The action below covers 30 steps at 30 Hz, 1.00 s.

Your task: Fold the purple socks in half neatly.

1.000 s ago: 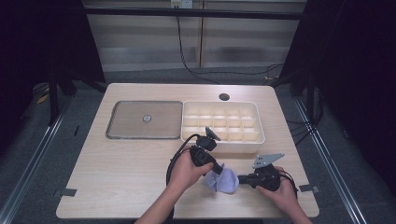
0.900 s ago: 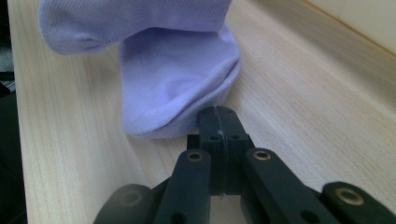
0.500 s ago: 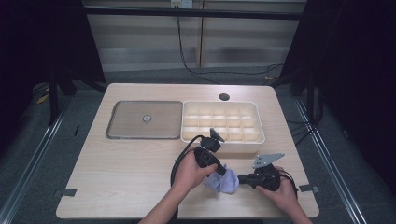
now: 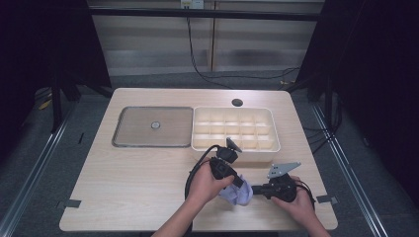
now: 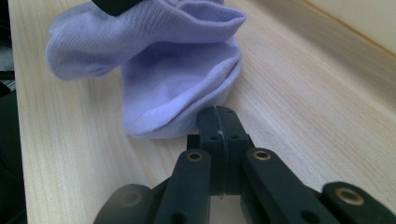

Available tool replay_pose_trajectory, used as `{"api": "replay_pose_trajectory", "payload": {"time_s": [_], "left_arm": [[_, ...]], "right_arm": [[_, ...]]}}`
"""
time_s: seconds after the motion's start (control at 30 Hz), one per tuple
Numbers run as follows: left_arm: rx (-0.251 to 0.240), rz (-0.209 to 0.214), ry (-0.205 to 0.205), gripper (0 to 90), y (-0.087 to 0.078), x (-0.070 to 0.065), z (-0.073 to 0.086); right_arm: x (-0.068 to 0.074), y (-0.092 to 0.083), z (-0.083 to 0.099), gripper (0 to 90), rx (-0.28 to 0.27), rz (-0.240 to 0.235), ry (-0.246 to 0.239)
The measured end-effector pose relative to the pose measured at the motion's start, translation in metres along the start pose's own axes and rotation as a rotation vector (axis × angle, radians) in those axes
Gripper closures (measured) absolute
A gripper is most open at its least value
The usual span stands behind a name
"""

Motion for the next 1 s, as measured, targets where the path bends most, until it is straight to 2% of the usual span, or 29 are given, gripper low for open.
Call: {"api": "replay_pose_trajectory", "payload": {"time_s": [0.1, 0.17, 0.4, 0.47, 0.83, 0.9, 1.0], "left_arm": [[-0.005, 0.006, -0.002, 84.6, 0.003, -0.002, 0.0], [0.005, 0.007, 0.014, 84.6, 0.003, -0.002, -0.001], [-0.008, 0.012, 0.009, 84.6, 0.007, -0.006, -0.001], [0.004, 0.005, 0.024, 84.6, 0.007, -0.006, -0.002], [0.003, -0.002, 0.022, 84.5, 0.014, -0.008, -0.003], [0.015, -0.002, 0.034, 84.5, 0.014, -0.007, -0.003], [0.009, -0.003, 0.022, 84.5, 0.015, -0.007, -0.002]], "right_arm": [[0.0, 0.0, 0.0, 90.0, 0.001, 0.002, 0.0], [0.0, 0.0, 0.0, 90.0, 0.001, 0.002, 0.0], [0.0, 0.0, 0.0, 90.0, -0.002, -0.001, 0.0], [0.0, 0.0, 0.0, 90.0, 0.0, 0.001, -0.002], [0.0, 0.0, 0.0, 90.0, 0.001, 0.002, 0.0], [0.0, 0.0, 0.0, 90.0, 0.001, 0.002, -0.002], [0.0, 0.0, 0.0, 90.0, 0.002, 0.002, 0.0]]}}
Point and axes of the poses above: each handheld gripper's, and its own axes: y roughly forward along the jaws, z roughly out of its underside, x roughly to its left, the point moved 4 cm from there along y, roughly forward along the jaws, and after that the axes turned 7 degrees about -y, right-handed, at the moved point
